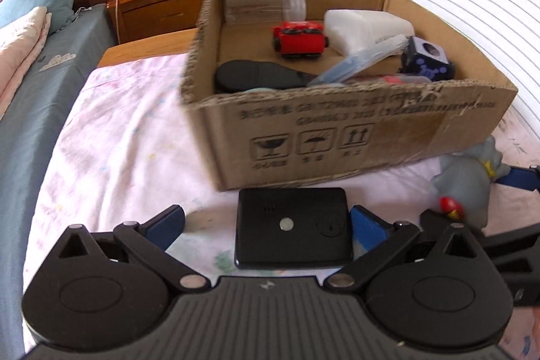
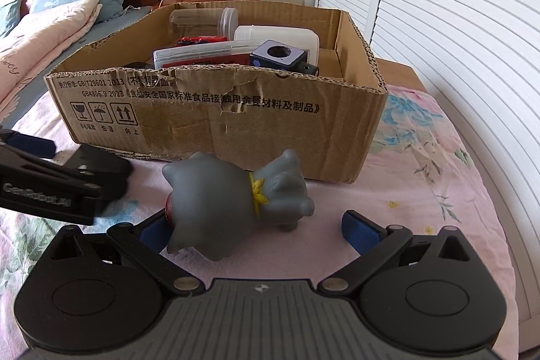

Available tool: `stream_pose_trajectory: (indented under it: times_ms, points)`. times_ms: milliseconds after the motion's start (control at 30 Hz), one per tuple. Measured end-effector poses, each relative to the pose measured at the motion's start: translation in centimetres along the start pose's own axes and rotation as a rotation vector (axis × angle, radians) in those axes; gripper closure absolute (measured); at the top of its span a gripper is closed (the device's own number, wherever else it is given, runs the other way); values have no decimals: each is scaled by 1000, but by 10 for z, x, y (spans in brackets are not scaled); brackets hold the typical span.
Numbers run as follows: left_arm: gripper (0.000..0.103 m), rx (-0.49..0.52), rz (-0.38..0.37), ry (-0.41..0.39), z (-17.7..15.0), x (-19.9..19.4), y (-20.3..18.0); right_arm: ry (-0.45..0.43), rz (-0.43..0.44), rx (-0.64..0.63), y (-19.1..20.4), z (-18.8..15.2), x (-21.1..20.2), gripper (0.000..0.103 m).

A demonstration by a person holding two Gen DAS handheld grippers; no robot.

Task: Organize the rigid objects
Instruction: 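Grasp the black square pad with the left gripper while the right grasps the grey elephant toy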

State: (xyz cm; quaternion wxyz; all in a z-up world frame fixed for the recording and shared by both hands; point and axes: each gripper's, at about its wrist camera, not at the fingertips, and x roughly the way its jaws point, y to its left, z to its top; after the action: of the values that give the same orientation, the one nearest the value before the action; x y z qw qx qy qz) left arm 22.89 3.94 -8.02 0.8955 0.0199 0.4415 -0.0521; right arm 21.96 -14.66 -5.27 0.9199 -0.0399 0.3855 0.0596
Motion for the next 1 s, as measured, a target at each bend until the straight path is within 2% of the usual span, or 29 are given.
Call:
stream_pose_trajectory:
  times_ms: [233,367,400,533,1000]
  points:
    - [1,74,-17,-27,-6,-4,5,4,-9,8,1,0,0,0]
    - [8,125,-35,-52,-6,-5,0,5,-9,8,2,0,-1,0]
    - [11,125,-42,-50,-5,-5,1,6,-10,9,1,0,-1,0]
    - [34,134,-92,-52,-5,-9,1,7,-11,10,1,0,-1,0]
    - [34,100,-83,-26,-29,-29,20,2,-5,4,1,0,-1,0]
